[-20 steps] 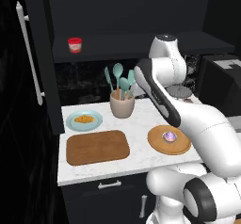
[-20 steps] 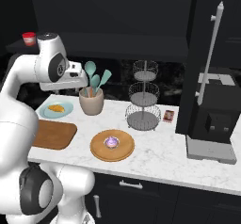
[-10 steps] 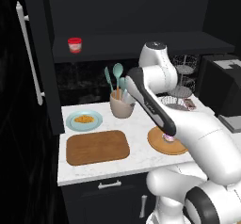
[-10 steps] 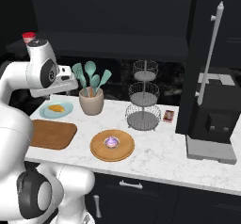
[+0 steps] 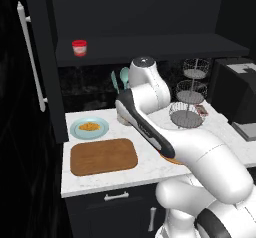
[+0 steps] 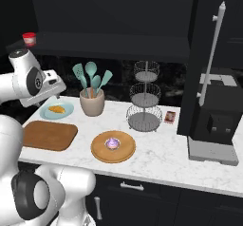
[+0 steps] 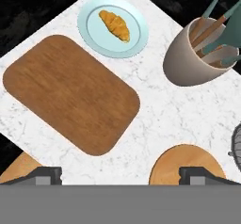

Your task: From the different types of pastries on the counter, select a croissant and place it on the cutting board. Then retrieve a jar of jam from the cabinet and place it alongside the croissant on the cutting board.

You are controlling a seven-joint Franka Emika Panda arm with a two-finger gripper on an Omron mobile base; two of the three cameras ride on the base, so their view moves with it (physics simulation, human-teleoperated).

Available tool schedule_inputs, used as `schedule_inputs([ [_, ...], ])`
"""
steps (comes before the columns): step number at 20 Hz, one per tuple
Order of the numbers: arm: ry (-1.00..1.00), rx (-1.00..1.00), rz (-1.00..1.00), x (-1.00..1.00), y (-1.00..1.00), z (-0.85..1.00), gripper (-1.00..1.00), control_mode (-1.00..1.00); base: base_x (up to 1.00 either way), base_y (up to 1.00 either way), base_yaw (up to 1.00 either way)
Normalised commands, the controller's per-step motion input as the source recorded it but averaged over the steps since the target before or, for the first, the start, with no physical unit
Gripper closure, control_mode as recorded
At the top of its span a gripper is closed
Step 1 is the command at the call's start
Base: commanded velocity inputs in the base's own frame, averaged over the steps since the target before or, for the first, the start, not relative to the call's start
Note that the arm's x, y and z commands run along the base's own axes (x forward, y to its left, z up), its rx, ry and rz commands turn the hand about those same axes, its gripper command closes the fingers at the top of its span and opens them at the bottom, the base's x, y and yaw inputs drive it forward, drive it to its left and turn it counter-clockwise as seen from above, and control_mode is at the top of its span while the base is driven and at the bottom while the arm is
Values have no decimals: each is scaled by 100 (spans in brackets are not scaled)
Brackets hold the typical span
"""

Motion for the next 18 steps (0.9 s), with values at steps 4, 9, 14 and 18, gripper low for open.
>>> schedule_inputs([
  [4, 0, -5, 13, 6, 30, -29, -100, -100, 0, 0, 0],
  [9, 0, -4, 15, 36, 17, -31, -100, -100, 0, 0, 0],
  [14, -3, -10, 12, 8, 36, -29, -100, -100, 0, 0, 0],
  [18, -10, -3, 6, 38, 21, -31, -100, -100, 0, 0, 0],
])
